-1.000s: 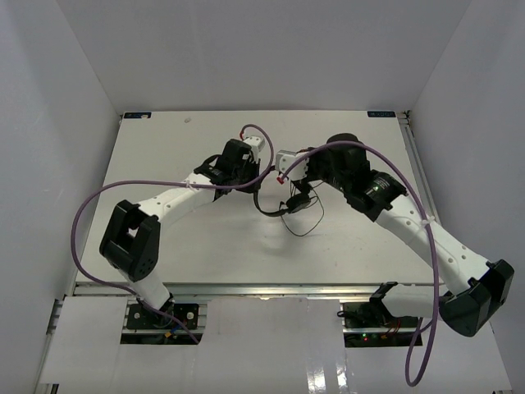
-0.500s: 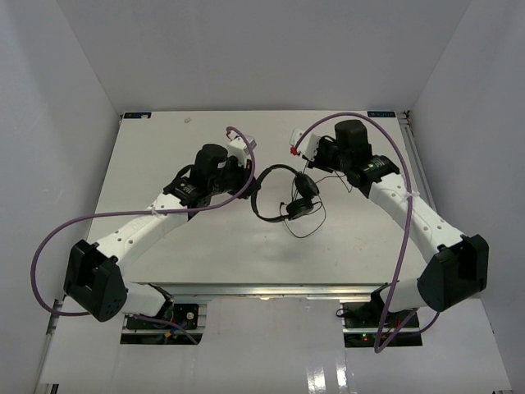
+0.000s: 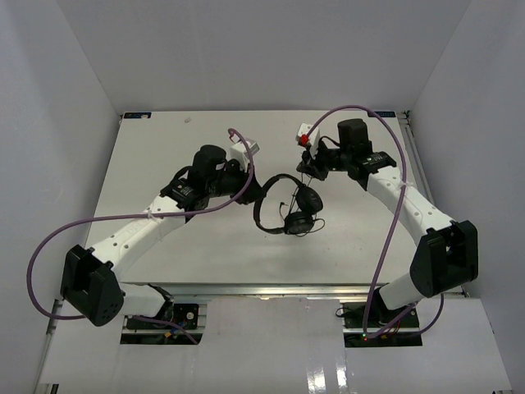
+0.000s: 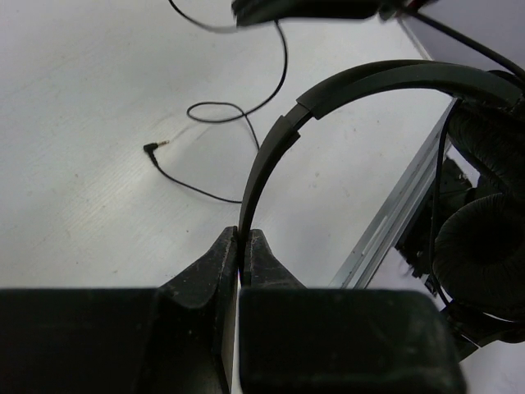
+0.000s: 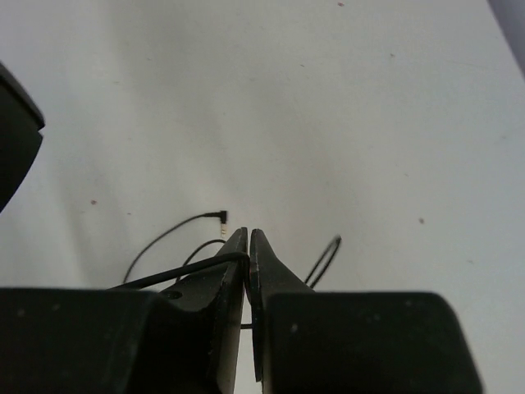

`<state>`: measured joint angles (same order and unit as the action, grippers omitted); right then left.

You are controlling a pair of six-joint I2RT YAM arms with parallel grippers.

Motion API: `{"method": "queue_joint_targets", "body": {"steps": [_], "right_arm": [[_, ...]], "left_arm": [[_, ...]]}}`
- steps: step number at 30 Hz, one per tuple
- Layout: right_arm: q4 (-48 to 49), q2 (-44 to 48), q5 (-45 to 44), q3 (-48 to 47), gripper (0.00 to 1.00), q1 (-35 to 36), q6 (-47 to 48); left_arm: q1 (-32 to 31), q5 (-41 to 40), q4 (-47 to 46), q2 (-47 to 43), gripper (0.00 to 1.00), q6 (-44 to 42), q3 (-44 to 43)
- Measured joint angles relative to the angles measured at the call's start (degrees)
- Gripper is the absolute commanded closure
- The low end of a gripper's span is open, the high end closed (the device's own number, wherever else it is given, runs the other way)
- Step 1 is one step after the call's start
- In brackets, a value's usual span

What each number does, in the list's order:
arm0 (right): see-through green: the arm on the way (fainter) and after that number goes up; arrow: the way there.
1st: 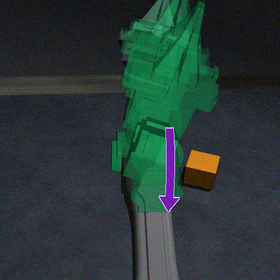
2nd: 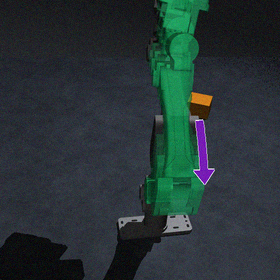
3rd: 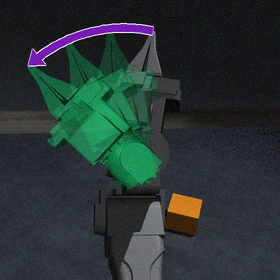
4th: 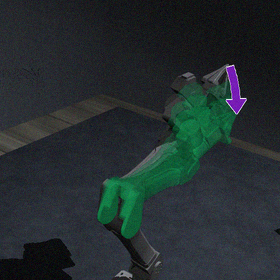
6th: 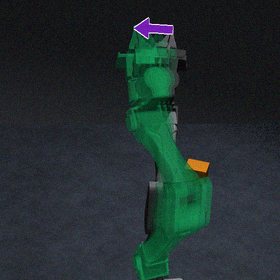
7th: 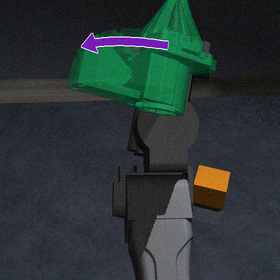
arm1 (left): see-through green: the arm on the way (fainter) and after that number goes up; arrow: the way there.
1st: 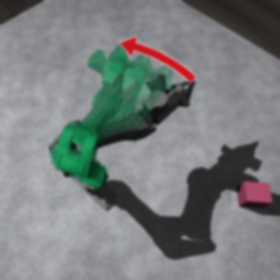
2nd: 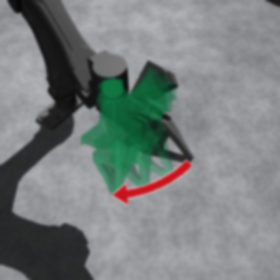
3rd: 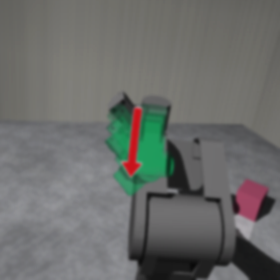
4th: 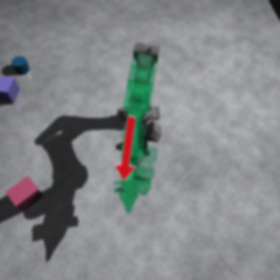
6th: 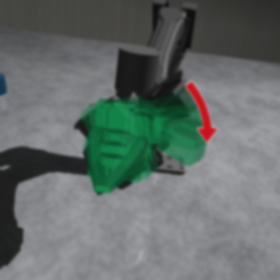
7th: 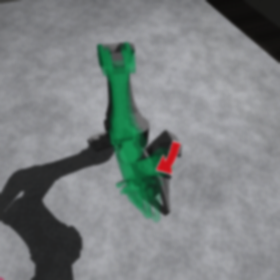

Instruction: Wrap the headphones

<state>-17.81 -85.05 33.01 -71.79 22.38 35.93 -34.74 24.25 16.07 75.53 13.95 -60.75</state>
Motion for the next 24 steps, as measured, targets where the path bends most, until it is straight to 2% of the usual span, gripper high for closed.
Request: {"method": "queue_joint_targets", "body": {"steps": [9,14,19,24], "right_arm": [[3.7,-0.06,17.18,4.51,0.85,-0.58,-9.52],[15.59,-0.13,25.7,8.11,0.75,-0.5,-21.1],[28.13,-2.1,29.11,9.68,0.73,0.77,-31.83],[33.52,-5.65,29.33,9.73,0.68,3.86,-35.88]], "left_arm": [[-0.27,0.63,1.39,-2.25,1.0,2.46,-7.58],[-0.37,1.06,3.66,-2.45,1.0,4.28,-13.48],[-0.37,1.55,6.34,-1.44,1.0,6.19,-21.98],[-0.37,0.81,8.97,-0.62,1.0,8.14,-29.13]]}}
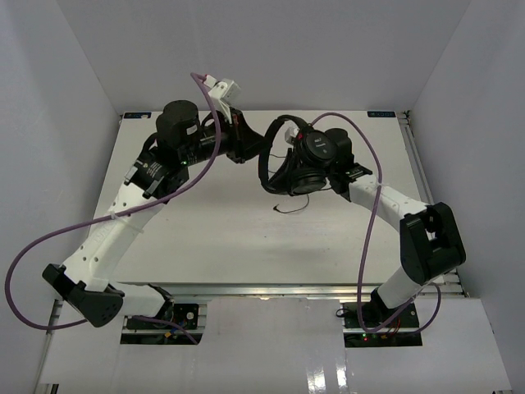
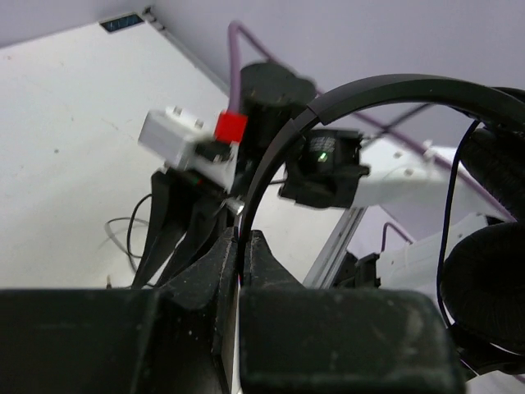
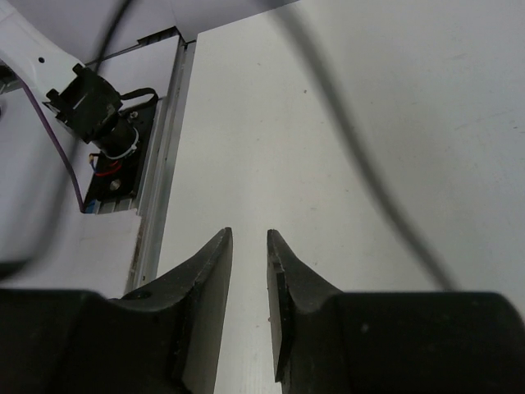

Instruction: Wrap the headphones

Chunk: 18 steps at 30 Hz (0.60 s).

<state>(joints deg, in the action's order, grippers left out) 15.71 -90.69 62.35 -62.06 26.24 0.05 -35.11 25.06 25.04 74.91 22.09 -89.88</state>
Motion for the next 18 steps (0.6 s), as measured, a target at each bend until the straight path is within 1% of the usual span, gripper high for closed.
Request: {"method": "queue_joint_targets", "body": {"steps": [4,6,9,12,15,17,18], "right_arm": [[2.62,-0.9,0.21,1.34,0.65,1.64,-1.51],[3.25,-0.9,0.55,2.21,0.66,1.86,-1.6],[3.39,-0.86,0.7,3.28,0.71,1.9,-0.97],[3.04,-0.76,0.78,3.88,0.7,1.9,0.35],[2.0,-0.58,0.86,4.23,0.6,1.9,2.14],[0.26,-0.2,0.86,4.47,0.44,1.9,4.13],[-0.81,0.01,0.81,4.53,0.43,1.9,5.23]], "left_arm": [[0.0,-0.9,0.74,0.82,1.0,1.75,-5.02],[0.0,-1.27,0.97,0.97,1.0,2.58,-6.67],[0.0,-1.89,1.33,1.43,1.0,3.67,-8.56],[0.0,-2.56,1.64,1.88,1.0,4.43,-9.4],[0.0,-3.41,2.05,2.38,1.0,4.98,-9.99],[0.0,-4.09,2.41,2.71,1.0,5.15,-10.61],[0.0,-4.48,2.71,2.79,1.0,5.22,-10.88]]}}
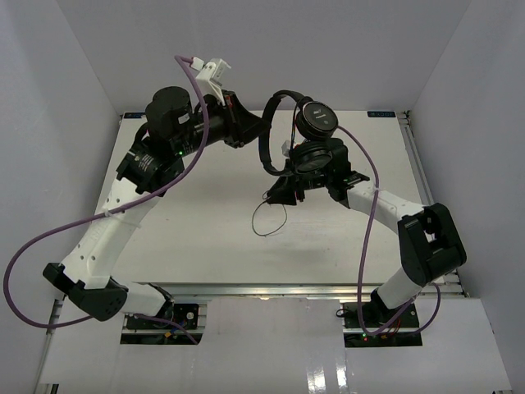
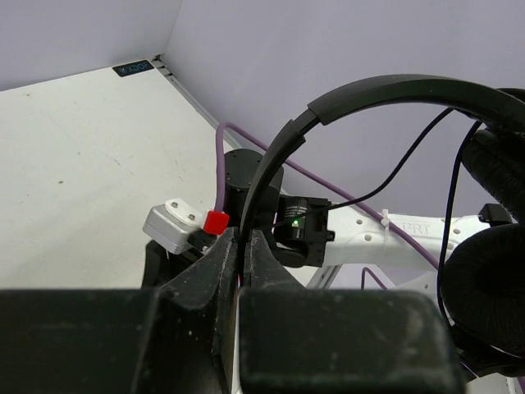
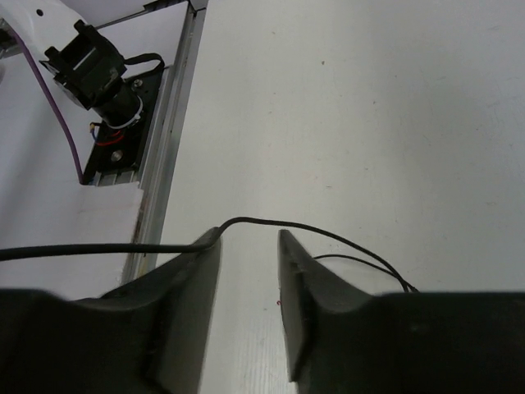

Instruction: Wrap the headphones

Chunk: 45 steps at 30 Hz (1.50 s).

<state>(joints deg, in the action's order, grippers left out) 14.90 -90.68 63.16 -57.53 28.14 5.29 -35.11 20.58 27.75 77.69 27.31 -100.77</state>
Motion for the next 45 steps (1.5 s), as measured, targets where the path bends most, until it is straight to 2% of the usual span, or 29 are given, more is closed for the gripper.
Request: {"method": "queue_joint_targets", "body": {"steps": [1,2,6,10,16,22,26,29,30,32,33,34,38,44,45], "right_arm": [[-1.89,0.34,-0.37,-0.12,0.32,0.0,2.37],[-3.78,0.68,-0.58,-0.1,0.28,0.0,4.35],[-13.96,2.33,-5.69,-0.81,0.17,0.0,16.02],[-19.08,2.86,-10.77,-0.7,0.09,-0.2,26.37],[-17.67,3.56,-11.82,2.42,0.05,-0.37,35.44],[-13.1,0.49,-9.36,1.5,0.05,0.19,38.66],[-9.57,-4.14,-9.0,0.08,0.19,1.51,38.59],[-6.47,-7.29,-8.82,-0.4,0.37,2.45,36.14],[-5.24,-8.37,-8.7,-0.72,0.44,2.71,34.8],[-3.21,-10.35,-7.48,-1.3,0.7,2.8,32.02],[-2.1,-11.12,-6.82,-1.3,0.79,2.8,30.59],[-1.23,-11.55,-5.99,-1.18,0.84,2.8,29.31],[3.37,-11.92,-4.09,0.32,0.92,2.92,24.29],[6.05,-11.24,-2.96,3.17,0.92,3.26,20.32],[5.88,-10.8,-2.85,3.75,0.89,3.3,20.17]], "left_arm": [[0.0,-0.4,0.47,0.02,1.0,0.02,-0.38],[0.0,-0.74,0.75,0.02,1.0,0.02,-0.67],[0.0,-2.23,1.47,-0.04,1.0,0.12,-1.42],[0.0,-3.37,2.18,-0.07,1.0,0.37,-1.37],[0.0,-3.53,2.23,-0.07,1.0,1.23,-1.36],[0.0,-3.39,2.22,-0.07,1.0,1.94,-1.36],[0.0,-3.2,2.22,-0.07,1.0,2.52,-1.36],[0.0,-3.2,2.22,-0.07,1.0,3.01,-1.37],[0.0,-3.24,2.22,-0.07,1.0,3.22,-1.38],[0.0,-3.64,2.18,-0.15,1.0,3.72,-1.38],[0.0,-3.91,2.05,-0.24,1.0,4.06,-1.36],[0.0,-4.23,1.66,-0.44,1.0,4.48,-1.27],[0.01,-5.32,0.32,-1.67,1.0,5.96,-1.16],[0.0,-6.97,-0.4,-3.96,1.0,7.41,-1.16],[0.0,-7.46,-0.42,-4.38,1.0,7.55,-1.16]]}}
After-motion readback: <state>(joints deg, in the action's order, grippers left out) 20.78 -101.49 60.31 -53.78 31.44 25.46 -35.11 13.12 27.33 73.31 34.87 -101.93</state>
